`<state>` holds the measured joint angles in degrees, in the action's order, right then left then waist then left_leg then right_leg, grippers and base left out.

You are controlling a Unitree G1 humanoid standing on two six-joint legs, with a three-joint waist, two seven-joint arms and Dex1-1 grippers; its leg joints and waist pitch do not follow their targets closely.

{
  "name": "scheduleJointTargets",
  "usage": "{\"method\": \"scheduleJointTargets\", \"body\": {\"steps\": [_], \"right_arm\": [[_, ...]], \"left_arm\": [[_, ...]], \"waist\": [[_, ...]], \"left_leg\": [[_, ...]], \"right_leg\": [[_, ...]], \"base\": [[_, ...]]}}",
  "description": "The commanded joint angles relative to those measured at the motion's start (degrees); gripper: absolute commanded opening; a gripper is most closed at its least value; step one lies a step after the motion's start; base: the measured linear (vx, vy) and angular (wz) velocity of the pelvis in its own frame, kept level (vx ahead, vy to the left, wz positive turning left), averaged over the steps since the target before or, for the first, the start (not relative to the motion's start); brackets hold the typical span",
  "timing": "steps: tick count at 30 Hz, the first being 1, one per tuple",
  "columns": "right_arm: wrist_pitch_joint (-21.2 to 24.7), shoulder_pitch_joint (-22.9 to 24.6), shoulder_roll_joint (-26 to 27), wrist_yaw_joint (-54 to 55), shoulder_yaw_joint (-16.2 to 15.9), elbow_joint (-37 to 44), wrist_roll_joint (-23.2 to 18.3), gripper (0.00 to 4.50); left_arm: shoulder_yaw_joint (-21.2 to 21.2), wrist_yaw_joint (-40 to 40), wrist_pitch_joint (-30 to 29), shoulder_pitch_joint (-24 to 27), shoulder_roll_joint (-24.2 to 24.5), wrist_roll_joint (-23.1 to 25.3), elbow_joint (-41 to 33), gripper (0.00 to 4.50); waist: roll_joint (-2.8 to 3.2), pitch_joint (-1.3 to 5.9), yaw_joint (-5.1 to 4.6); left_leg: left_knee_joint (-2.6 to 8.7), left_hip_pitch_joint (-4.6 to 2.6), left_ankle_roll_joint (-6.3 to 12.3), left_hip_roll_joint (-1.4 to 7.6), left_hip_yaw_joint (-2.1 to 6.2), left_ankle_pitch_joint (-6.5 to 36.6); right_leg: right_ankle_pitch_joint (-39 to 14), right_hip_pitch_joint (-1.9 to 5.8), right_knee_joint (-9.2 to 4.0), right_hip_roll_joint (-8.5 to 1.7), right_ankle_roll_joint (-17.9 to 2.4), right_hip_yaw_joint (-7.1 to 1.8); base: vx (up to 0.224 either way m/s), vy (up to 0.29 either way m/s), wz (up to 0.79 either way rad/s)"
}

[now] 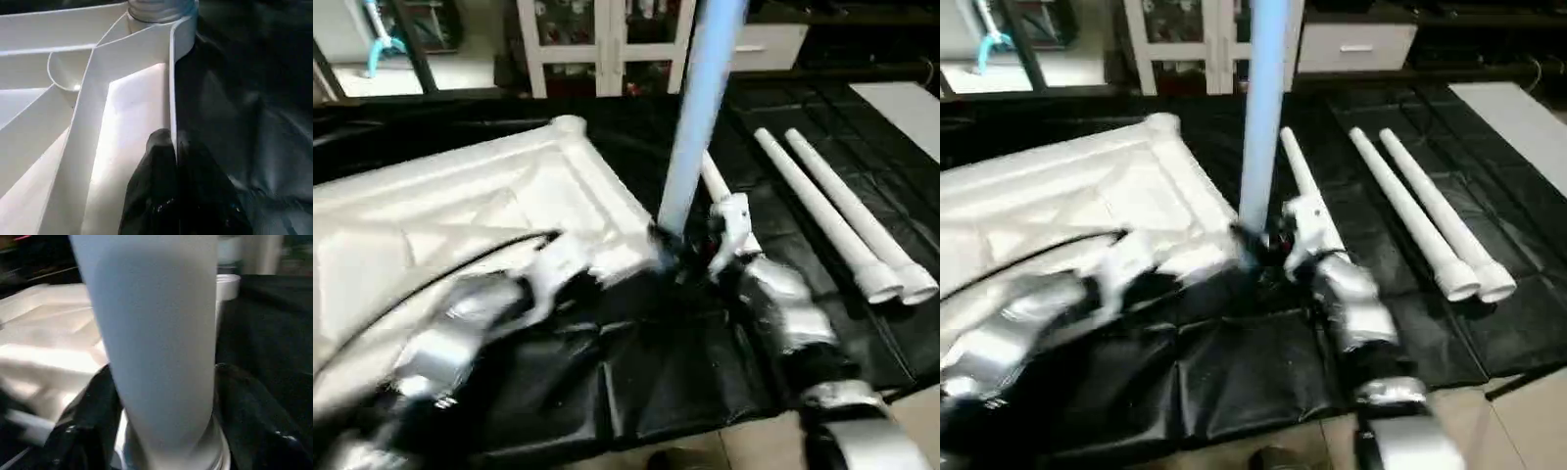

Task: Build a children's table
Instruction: Rotate leg to tighten

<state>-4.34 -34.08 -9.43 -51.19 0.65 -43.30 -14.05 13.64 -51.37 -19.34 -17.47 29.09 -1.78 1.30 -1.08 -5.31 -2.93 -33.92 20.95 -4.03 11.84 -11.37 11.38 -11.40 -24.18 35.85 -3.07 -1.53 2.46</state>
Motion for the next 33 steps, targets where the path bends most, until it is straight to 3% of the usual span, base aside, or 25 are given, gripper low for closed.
{"method": "scheduleJointTargets", "body": {"steps": [1,3,6,8,12,15,20,23,24,26,27,28,29,30,33], "right_arm": [[0.72,-0.98,-3.61,-3.05,0.76,0.26,-0.48,3.24],[1.4,-1.84,-7.24,-8.59,1.73,-0.55,-1.25,3.24],[1.13,-2.35,-7.7,-10.35,2.77,-0.66,-2.89,3.24],[1.39,-2.71,-7.61,-10.3,3.23,-1.05,-3.6,3.01],[0.62,-2.92,-6.39,-10.11,3.38,-1.72,-3.88,2.68],[0.28,-2.3,-5.1,-8.69,2.75,-1.38,-2.89,2.44],[2.07,-1.43,-2.69,6.84,1.83,-2.76,2.27,2.1],[4.8,-0.69,0.31,15.73,2.48,-2.91,2.74,2.04],[5.89,-0.28,2.39,20.91,2.42,-3.2,3.71,2.03],[6.01,-0.22,2.59,21.52,2.39,-3.2,3.89,2.01],[6.32,0.7,5.37,28.42,1.13,-3.19,6.86,2.01],[6.02,1.03,6.24,30.04,0.72,-3.09,7.72,2.0],[5.67,1.52,7.97,32.33,0.63,-2.89,8.2,2.0],[5.69,1.85,9.53,33.81,0.3,-2.64,8.31,1.99],[6.28,2.24,13.05,35.52,-0.56,-2.31,7.34,1.99]], "left_arm": [[1.3,-4.58,0.02,3.43,2.21,-0.7,1.25,0.0],[-0.44,-4.92,0.4,3.82,5.08,-0.75,1.98,0.0],[-1.31,-3.84,0.71,3.01,5.0,-0.94,2.73,0.0],[-1.42,-3.8,0.69,2.72,4.89,-1.34,2.83,0.0],[-0.98,-3.84,1.29,2.5,4.32,-1.32,2.92,0.0],[-0.36,-3.6,1.23,2.43,4.26,-1.44,2.85,0.0],[0.8,-1.67,-0.72,1.7,3.18,-0.48,2.63,0.0],[2.06,1.2,-4.08,0.47,0.25,0.38,2.79,0.0],[2.8,4.65,-6.38,-0.86,-2.76,1.57,4.06,0.0],[2.86,5.02,-6.65,-0.98,-3.09,1.65,4.2,0.0],[3.88,10.05,-9.94,-2.94,-7.72,2.89,6.52,0.0],[4.22,11.48,-10.51,-3.5,-9.0,3.29,7.23,0.0],[4.48,13.51,-11.42,-4.24,-11.17,3.46,8.16,0.0],[4.74,14.82,-12.4,-4.93,-13.09,3.44,8.8,0.0],[5.24,17.02,-13.82,-6.7,-17.36,3.66,10.07,0.0]], "waist": [[0.45,3.62,0.28],[0.24,3.82,0.39],[0.32,3.93,0.65],[0.23,3.96,0.7],[0.19,3.91,0.77],[0.19,3.93,0.77],[0.07,3.63,0.48],[0.47,3.5,0.35],[0.37,3.45,0.15],[0.36,3.31,0.4],[0.51,3.09,0.35],[0.49,2.8,0.32],[0.33,2.67,0.39],[0.58,2.76,0.42],[0.22,2.81,0.61]], "left_leg": [[3.37,-0.2,6.94,1.67,0.53,5.81],[3.18,-0.19,7.76,1.52,0.45,5.07],[2.97,-0.19,9.18,1.61,0.43,2.48],[2.9,-0.2,9.35,1.59,0.37,2.47],[2.88,-0.29,8.25,1.65,0.4,4.39],[2.86,-0.27,7.75,1.65,0.41,4.34],[2.98,-0.34,5.79,1.51,0.43,6.13],[3.17,-0.48,3.95,1.56,0.52,7.06],[3.14,-0.53,2.96,1.49,0.4,8.23],[3.22,-0.71,2.4,1.45,0.45,9.36],[3.41,-0.59,1.82,1.43,0.53,10.95],[3.59,-0.88,1.32,1.56,0.48,12.22],[3.53,-1.23,0.05,1.28,0.63,14.76],[3.59,-1.65,-0.52,1.31,0.72,16.8],[3.77,-1.67,-0.22,1.15,0.82,17.71]], "right_leg": [[-1.39,3.29,-3.95,-3.7,-16.89,-2.83],[0.49,3.48,-3.66,-3.6,-17.56,-2.84],[4.3,3.5,-3.18,-3.69,-18.49,-2.85],[4.2,3.56,-3.15,-3.77,-18.7,-2.88],[0.19,3.4,-3.42,-3.8,-18.29,-2.86],[0.06,3.38,-3.31,-3.7,-18.01,-2.87],[-3.39,3.15,-3.66,-3.7,-17.02,-2.88],[-5.27,3.03,-3.85,-3.65,-16.29,-3.0],[-6.69,2.91,-4.08,-3.56,-15.77,-3.08],[-8.58,2.77,-4.41,-3.64,-15.34,-3.06],[-10.77,2.75,-4.55,-3.62,-14.68,-3.04],[-12.94,2.33,-5.0,-3.54,-14.1,-2.95],[-17.55,2.4,-5.38,-3.7,-12.67,-2.93],[-20.29,2.01,-5.71,-3.79,-11.58,-3.05],[-20.9,1.87,-6.01,-3.5,-9.49,-2.98]], "base": [[0.0,0.0,0.0],[0.0,0.0,0.0],[0.0,0.0,0.0],[0.0,0.0,0.0],[0.0,0.0,0.0],[0.0,0.0,0.0],[0.0,0.0,0.0],[0.0,0.0,0.0],[0.0,0.0,0.0],[0.0,0.0,0.0],[0.0,0.0,0.0],[0.0,0.0,0.0],[0.0,0.0,0.0],[0.0,0.0,0.0],[0.0,0.0,0.0]]}}
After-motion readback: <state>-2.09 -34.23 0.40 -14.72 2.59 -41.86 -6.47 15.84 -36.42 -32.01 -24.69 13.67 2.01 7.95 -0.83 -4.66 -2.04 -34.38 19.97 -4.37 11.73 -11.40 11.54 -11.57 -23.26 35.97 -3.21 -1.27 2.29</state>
